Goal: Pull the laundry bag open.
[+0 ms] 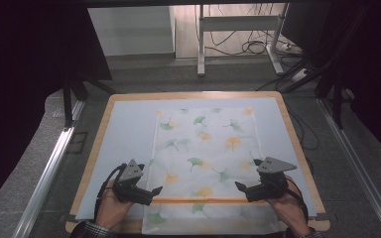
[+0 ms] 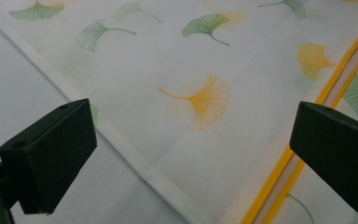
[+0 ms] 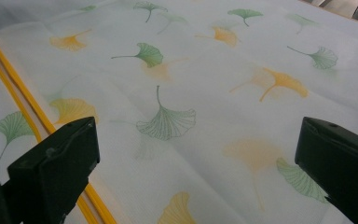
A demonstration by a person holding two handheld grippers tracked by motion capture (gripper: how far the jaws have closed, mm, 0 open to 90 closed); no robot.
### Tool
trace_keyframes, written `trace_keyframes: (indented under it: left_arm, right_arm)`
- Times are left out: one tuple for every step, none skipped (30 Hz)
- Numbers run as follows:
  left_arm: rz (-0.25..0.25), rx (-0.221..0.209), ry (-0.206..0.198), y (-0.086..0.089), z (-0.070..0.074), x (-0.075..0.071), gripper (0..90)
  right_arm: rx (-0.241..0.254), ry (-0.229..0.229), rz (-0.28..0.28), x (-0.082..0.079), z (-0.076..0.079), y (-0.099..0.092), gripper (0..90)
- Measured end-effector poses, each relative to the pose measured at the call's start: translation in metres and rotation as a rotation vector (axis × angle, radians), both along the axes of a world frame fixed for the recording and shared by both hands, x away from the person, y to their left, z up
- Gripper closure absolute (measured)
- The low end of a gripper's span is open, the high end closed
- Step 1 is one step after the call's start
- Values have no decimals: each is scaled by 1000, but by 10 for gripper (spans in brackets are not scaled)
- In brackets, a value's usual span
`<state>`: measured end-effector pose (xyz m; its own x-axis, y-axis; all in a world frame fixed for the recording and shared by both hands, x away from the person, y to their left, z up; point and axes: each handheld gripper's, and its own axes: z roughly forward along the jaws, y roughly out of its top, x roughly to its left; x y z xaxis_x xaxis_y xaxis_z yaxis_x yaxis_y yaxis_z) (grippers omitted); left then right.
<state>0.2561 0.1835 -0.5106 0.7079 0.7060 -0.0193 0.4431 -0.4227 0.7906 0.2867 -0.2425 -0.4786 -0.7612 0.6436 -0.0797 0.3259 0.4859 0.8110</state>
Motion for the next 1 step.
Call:
trace_keyframes:
  left_arm:
    - [0,-1,-3,0,0,0,2]
  right_arm:
    - [-3,-1,0,0,0,0,0]
